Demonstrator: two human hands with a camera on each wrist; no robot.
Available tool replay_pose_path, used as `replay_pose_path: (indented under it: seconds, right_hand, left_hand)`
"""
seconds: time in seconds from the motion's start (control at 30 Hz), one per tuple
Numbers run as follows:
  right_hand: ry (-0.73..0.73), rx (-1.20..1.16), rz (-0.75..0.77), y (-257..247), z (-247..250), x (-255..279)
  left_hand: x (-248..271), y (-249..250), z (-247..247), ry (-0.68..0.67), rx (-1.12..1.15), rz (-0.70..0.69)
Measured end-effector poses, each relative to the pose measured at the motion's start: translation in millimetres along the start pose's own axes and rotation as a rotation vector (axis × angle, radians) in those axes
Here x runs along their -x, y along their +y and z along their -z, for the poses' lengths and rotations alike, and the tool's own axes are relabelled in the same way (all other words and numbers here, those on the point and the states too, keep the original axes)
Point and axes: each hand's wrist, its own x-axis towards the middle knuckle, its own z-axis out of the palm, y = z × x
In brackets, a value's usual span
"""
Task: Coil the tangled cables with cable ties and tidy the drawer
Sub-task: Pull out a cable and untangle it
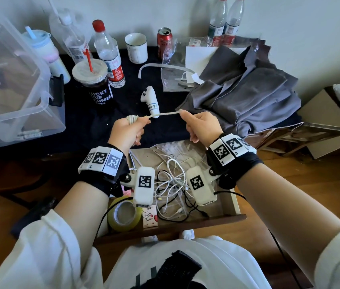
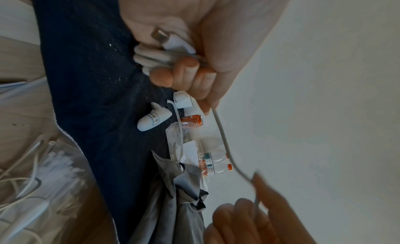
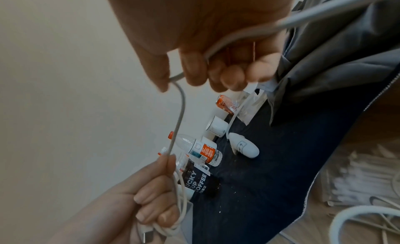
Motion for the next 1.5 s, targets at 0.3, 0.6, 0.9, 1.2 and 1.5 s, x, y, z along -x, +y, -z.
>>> replay_pose_path:
  seconds: [0.3,0.6,0.9,1.2,1.5]
  right_hand:
    - [0.173,-0.027,0.357,3,6,-7]
    - [-0.126,0.147,0.249,11,-6,4]
    - [-0.448,0.535,0.29,-11,-17,26]
    - [-0.289,0.498,0.407,-23,-3,20]
    - [-0.098,0.275,0.395,-17,10,7]
  left_hand:
    - [17,10,-6,-0.553,-0.054,0.178]
    - [14,38,-7,-0.909,0.783,0.009]
    - [7,39,-32,-0.257,0.628,-0.02]
    - [6,18,-24,-0.334,-0.109,0.009]
    - [9,18,-18,-0.707,0.001,0.234]
